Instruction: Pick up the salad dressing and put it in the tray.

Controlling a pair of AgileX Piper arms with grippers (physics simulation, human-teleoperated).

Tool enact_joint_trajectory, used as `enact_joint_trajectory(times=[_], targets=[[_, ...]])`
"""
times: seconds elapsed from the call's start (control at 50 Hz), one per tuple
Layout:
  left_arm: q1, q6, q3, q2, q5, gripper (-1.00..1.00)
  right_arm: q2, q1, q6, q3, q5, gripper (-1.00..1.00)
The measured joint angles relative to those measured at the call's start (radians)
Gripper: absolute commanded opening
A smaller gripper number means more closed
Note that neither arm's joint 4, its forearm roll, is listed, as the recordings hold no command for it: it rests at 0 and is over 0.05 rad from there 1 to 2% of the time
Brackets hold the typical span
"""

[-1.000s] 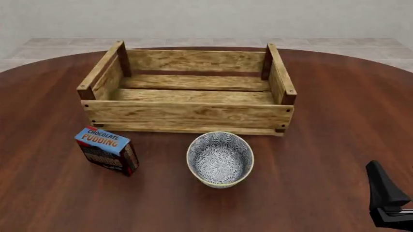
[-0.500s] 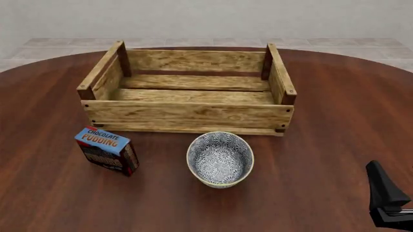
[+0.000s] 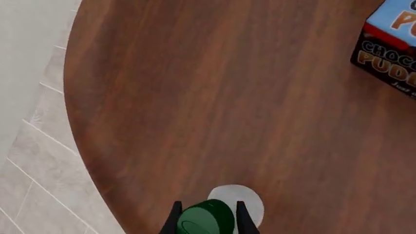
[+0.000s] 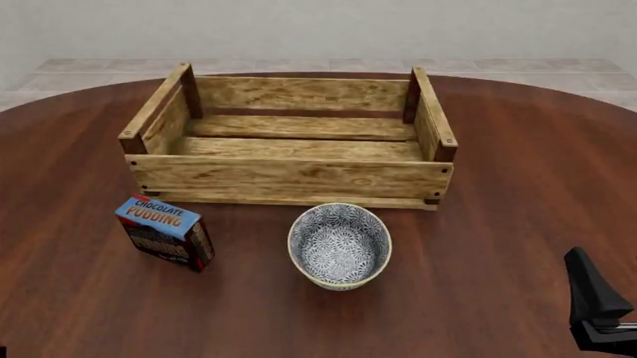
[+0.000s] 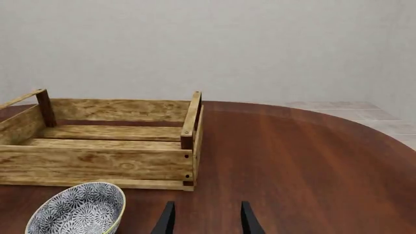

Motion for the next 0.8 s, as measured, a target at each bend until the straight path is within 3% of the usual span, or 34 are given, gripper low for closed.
enact_joint_trajectory(times=[0.3, 0.8], targets=[[-0.009, -0.006, -0.028, -0.048, 0.062, -1.00, 0.000, 0.000, 0.000, 0.000, 0.000, 1.00], [-0.128, -0.094, -0.309, -0.201, 0.317, -1.00, 0.000, 0.000, 0.000, 0.000, 0.000, 1.00]])
